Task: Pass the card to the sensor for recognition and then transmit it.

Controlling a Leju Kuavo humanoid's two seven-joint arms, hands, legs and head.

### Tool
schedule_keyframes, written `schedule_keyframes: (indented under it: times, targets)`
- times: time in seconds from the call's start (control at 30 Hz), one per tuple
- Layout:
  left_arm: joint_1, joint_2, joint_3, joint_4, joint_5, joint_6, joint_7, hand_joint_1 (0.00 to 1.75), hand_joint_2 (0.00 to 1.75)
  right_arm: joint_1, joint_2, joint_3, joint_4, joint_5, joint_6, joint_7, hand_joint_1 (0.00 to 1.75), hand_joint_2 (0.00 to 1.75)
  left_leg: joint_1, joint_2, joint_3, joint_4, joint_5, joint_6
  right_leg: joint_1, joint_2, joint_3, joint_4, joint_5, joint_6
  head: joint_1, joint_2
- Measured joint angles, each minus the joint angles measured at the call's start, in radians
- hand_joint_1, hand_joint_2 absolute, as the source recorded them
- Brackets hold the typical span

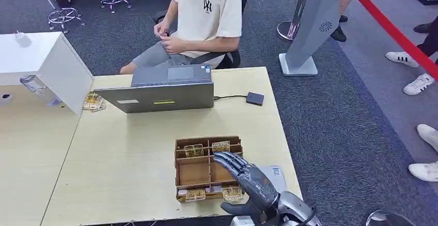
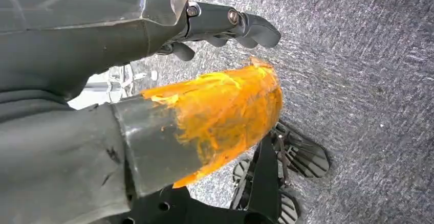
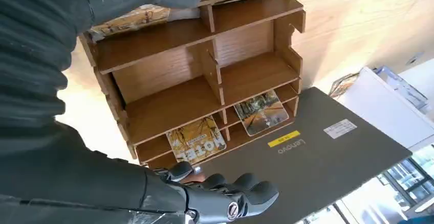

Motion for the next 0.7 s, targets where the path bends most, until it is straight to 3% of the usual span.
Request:
schedule_keyframes:
  times: [0.7]
  targets:
    - [0.000, 0.002, -0.013, 0.000, 0.004, 0.001, 0.000, 0.00, 0.00, -0.005, -0.044, 0.008, -0.015, -0.080, 0.073, -0.016, 0.07, 1.75, 0.000, 0.000, 0.000, 0.000, 0.000, 0.000, 0.000, 0.000, 0.000, 0.000, 0.000, 0.000, 0.000, 0.000]
